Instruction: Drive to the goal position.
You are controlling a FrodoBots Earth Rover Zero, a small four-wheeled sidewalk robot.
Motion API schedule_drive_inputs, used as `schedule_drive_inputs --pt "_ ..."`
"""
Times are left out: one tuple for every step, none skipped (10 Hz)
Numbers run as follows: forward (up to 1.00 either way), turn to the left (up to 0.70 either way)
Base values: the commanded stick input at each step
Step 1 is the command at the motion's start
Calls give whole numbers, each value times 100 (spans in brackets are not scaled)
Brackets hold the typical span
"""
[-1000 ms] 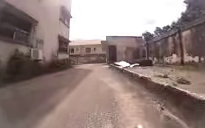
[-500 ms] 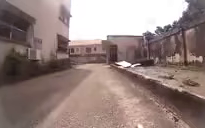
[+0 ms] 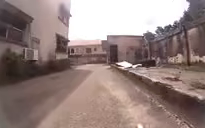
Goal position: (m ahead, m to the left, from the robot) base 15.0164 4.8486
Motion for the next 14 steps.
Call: schedule_drive_inputs --pt "50 5" --pt "50 6" --pt "50 6" --pt "50 6" --pt "50 6" --pt "50 6" --pt "50 6" --pt "50 6" --pt "50 6" --pt "50 6" --pt "50 6" --pt "50 6" --pt "50 6" --pt "50 6"
